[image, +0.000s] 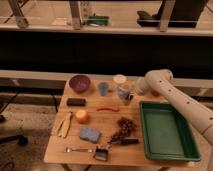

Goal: Place towel in metal cup

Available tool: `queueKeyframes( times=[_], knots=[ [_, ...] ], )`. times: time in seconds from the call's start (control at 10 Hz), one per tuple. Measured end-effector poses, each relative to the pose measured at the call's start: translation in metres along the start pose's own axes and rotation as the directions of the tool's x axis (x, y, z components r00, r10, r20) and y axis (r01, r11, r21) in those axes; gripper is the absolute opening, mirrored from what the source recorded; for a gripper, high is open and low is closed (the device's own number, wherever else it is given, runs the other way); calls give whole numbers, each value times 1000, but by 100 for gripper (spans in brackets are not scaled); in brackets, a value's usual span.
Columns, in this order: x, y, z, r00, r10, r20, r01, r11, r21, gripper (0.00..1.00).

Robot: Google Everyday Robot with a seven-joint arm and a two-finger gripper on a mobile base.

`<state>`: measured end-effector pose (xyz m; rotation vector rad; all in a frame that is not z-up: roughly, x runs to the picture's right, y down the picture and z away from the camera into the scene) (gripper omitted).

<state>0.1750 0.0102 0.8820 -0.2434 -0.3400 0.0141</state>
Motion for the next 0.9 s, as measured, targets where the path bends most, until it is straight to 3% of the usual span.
queueKeyframes(
  times=[0.6,0.7,0.9],
  knots=[
    [-7,4,9,1000,-7,18,7,1000,-23,0],
    [-8,4,11,1000,-13,15,13,1000,-25,4],
    [-1,4,7,1000,-15,-2,15,1000,-16,24]
  ],
)
